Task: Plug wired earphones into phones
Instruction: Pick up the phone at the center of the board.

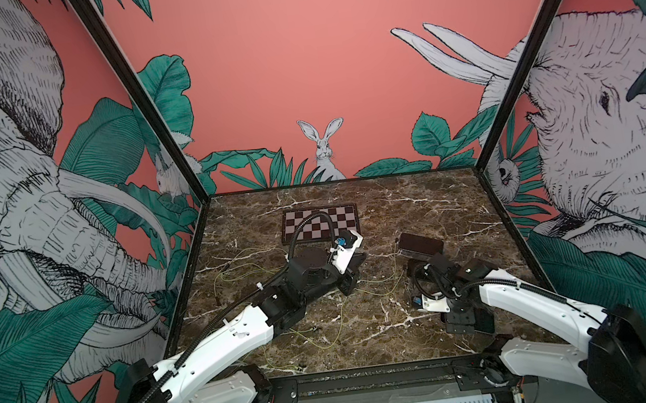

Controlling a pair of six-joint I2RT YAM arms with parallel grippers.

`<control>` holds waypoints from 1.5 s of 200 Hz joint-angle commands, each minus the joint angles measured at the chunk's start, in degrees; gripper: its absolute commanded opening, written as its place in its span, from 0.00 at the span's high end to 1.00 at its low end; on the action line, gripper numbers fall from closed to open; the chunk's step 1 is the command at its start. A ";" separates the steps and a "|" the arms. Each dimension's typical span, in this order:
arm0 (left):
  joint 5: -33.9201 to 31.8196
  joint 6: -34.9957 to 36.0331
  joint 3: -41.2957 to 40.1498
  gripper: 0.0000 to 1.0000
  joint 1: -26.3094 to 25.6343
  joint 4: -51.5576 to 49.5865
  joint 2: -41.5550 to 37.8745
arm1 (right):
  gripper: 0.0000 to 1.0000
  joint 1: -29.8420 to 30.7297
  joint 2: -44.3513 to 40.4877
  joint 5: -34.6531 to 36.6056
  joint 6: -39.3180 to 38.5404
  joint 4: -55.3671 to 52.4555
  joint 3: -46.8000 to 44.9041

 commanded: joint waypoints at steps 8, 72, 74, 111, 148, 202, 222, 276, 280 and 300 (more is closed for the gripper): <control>1.12 -2.14 -0.80 1.00 0.55 2.14 0.12 | 0.01 -1.57 2.25 1.06 -1.31 -0.48 0.45; 4.31 -3.05 -1.99 1.00 0.74 3.81 -0.66 | 0.01 -5.36 11.16 -0.70 0.81 -2.84 4.15; 4.20 -3.02 -1.99 1.00 0.74 3.87 -0.66 | 0.01 -5.38 11.39 -0.87 0.93 -3.01 4.38; 4.66 -3.62 -1.92 1.00 1.04 3.89 -0.62 | 0.01 -6.14 14.22 -3.16 1.50 -3.88 5.34; 6.42 -3.61 -1.92 1.00 1.42 4.45 -0.47 | 0.01 -6.13 13.03 -3.81 0.49 -3.41 3.40; 7.08 -3.72 -1.73 1.00 1.53 4.55 0.72 | 0.01 -6.27 15.84 0.53 -0.67 -2.06 2.67; 6.72 -3.63 -1.86 1.00 1.56 4.45 0.81 | 0.01 -6.40 16.84 0.81 -0.70 -0.74 2.33; 7.59 -4.05 -1.83 1.00 1.62 4.99 1.04 | 0.01 -6.46 16.72 1.64 1.09 1.93 -0.20; 7.59 -4.07 -1.90 1.00 1.62 5.08 1.06 | 0.01 -6.46 16.37 2.12 1.37 2.56 -0.68; 8.11 -4.07 -2.16 1.00 1.62 5.63 1.07 | 0.01 -6.44 14.38 3.59 1.36 5.82 -3.52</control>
